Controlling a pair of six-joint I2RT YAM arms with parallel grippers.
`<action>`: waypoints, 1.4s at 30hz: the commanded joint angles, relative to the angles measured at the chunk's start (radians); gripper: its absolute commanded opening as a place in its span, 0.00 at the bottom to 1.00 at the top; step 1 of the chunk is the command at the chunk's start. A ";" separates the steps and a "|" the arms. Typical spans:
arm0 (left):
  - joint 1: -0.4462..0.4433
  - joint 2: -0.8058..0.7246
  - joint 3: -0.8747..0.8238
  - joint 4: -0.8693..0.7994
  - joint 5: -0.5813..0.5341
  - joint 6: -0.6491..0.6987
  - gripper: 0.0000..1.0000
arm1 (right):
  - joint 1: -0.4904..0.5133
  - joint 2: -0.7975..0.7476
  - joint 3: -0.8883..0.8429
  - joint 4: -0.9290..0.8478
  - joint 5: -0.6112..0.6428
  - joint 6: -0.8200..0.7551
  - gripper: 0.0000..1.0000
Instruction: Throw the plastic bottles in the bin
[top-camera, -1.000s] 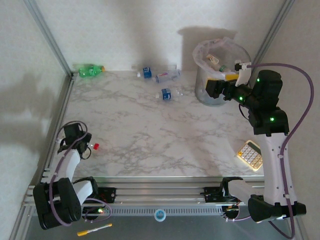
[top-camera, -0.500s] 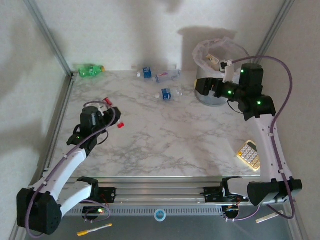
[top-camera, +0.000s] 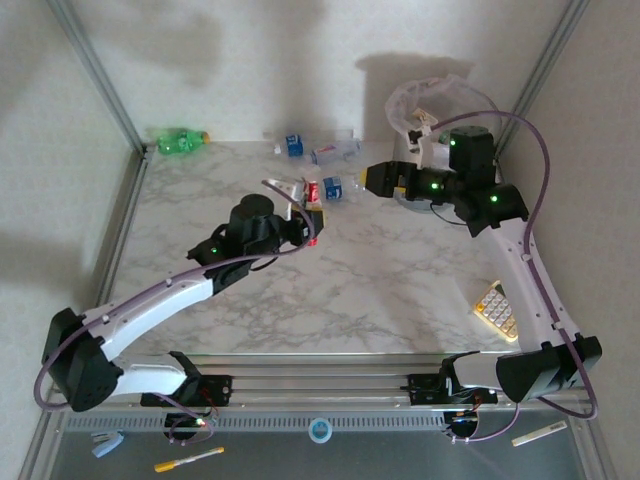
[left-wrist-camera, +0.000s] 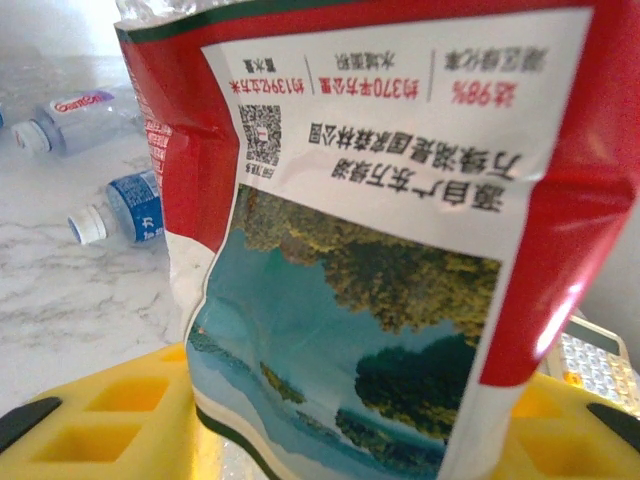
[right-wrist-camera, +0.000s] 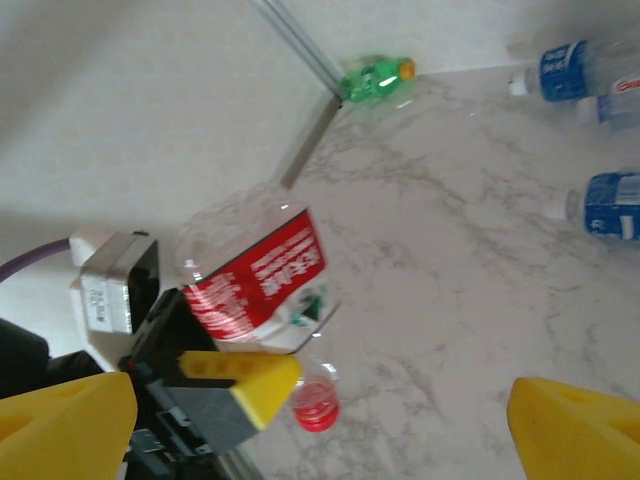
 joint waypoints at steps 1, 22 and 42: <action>-0.036 0.035 0.053 0.031 -0.075 0.051 0.44 | 0.035 0.010 0.022 0.012 -0.014 0.039 0.93; -0.130 0.159 0.181 0.041 -0.017 0.084 0.42 | 0.152 0.068 -0.001 -0.043 0.074 0.008 0.69; -0.174 0.159 0.182 0.091 0.015 0.116 0.51 | 0.174 0.098 0.079 -0.087 0.220 -0.021 0.21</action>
